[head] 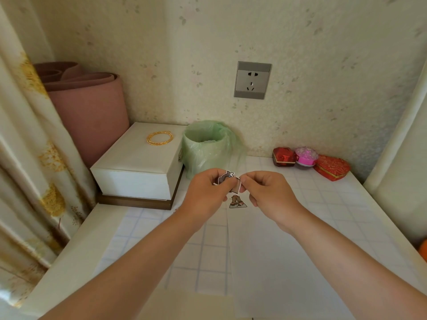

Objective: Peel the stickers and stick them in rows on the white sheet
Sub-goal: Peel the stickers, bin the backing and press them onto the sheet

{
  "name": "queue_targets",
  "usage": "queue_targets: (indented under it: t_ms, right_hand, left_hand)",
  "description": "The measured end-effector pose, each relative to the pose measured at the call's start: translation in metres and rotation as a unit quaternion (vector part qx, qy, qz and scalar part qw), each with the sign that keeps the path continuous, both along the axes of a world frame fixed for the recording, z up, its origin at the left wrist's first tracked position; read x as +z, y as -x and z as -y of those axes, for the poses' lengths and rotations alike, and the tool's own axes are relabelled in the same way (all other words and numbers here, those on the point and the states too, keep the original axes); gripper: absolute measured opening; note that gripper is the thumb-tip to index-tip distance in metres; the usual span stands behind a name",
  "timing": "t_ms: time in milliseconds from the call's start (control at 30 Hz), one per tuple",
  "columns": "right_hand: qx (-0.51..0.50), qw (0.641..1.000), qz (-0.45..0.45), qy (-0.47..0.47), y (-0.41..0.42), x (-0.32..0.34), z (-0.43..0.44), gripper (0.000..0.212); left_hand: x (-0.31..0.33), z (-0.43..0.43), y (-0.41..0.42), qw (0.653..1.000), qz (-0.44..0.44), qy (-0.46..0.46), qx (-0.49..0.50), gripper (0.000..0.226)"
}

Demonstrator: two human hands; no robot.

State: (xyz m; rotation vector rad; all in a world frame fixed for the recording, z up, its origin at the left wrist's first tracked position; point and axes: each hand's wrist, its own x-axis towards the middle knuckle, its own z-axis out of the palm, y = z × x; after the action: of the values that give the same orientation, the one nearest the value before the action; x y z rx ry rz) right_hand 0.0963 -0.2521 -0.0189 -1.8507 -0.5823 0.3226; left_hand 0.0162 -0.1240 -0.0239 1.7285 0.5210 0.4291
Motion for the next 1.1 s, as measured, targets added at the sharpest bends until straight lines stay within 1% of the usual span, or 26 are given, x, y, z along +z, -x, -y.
queue_targets:
  t_ms: [33, 67, 133, 167, 200, 267, 433, 567, 633, 733, 800, 967, 1033, 1100]
  right_hand:
    - [-0.002, 1.000, 0.005, 0.000, 0.000, -0.001, 0.000, 0.028]
    - [-0.004, 1.000, 0.013, 0.001, 0.000, -0.002, -0.001, 0.027]
    - [-0.007, 0.999, 0.045, 0.013, -0.001, -0.005, -0.001, 0.027]
    - [-0.009, 0.998, 0.066, 0.022, -0.001, -0.006, -0.002, 0.027]
    - [-0.012, 0.996, 0.087, 0.028, -0.001, -0.006, -0.003, 0.027]
    - [-0.023, 0.992, 0.123, 0.036, 0.000, -0.008, -0.004, 0.027]
    - [-0.040, 0.973, 0.212, 0.085, 0.002, -0.010, -0.002, 0.022]
    - [-0.031, 0.955, 0.264, 0.132, 0.007, -0.005, 0.000, 0.022]
    - [-0.026, 0.950, 0.276, 0.143, 0.009, -0.003, 0.001, 0.023]
    - [-0.024, 0.950, 0.276, 0.143, 0.009, -0.004, 0.000, 0.022]
    - [-0.025, 0.956, 0.264, 0.126, 0.007, -0.007, -0.001, 0.021]
    - [-0.040, 0.984, 0.168, 0.048, 0.000, -0.012, -0.005, 0.020]
    - [-0.035, 0.992, 0.117, 0.030, -0.001, -0.009, -0.004, 0.022]
    - [-0.022, 0.997, 0.075, 0.016, 0.000, -0.006, -0.004, 0.020]
  left_hand:
    - [-0.002, 0.000, -0.001, 1.000, 0.002, -0.017, 0.013, 0.007]
    - [-0.005, -0.001, -0.001, 0.998, -0.001, -0.047, 0.032, 0.012]
    - [-0.009, -0.003, 0.000, 0.988, -0.004, -0.141, 0.067, 0.024]
    - [-0.009, -0.003, 0.001, 0.981, 0.009, -0.181, 0.072, 0.024]
    - [-0.008, -0.002, 0.002, 0.978, 0.026, -0.198, 0.066, 0.021]
    - [-0.007, -0.001, 0.002, 0.982, 0.041, -0.182, 0.044, 0.014]
    - [-0.005, 0.004, 0.002, 0.997, -0.003, -0.076, 0.005, 0.013]
    - [-0.001, 0.003, 0.004, 0.999, -0.012, -0.035, 0.006, 0.012]
    - [-0.001, 0.003, 0.005, 0.999, -0.018, -0.031, 0.002, 0.012]
    - [-0.002, 0.004, 0.004, 0.999, -0.022, -0.033, 0.002, 0.012]
    - [-0.002, 0.004, 0.004, 0.999, -0.020, -0.037, 0.004, 0.012]
    - [-0.002, 0.003, 0.002, 1.000, -0.007, 0.009, -0.003, 0.011]
    - [-0.002, 0.001, 0.001, 1.000, -0.005, 0.012, -0.011, 0.011]
    - [-0.002, 0.001, 0.001, 1.000, 0.001, 0.012, -0.021, 0.012]
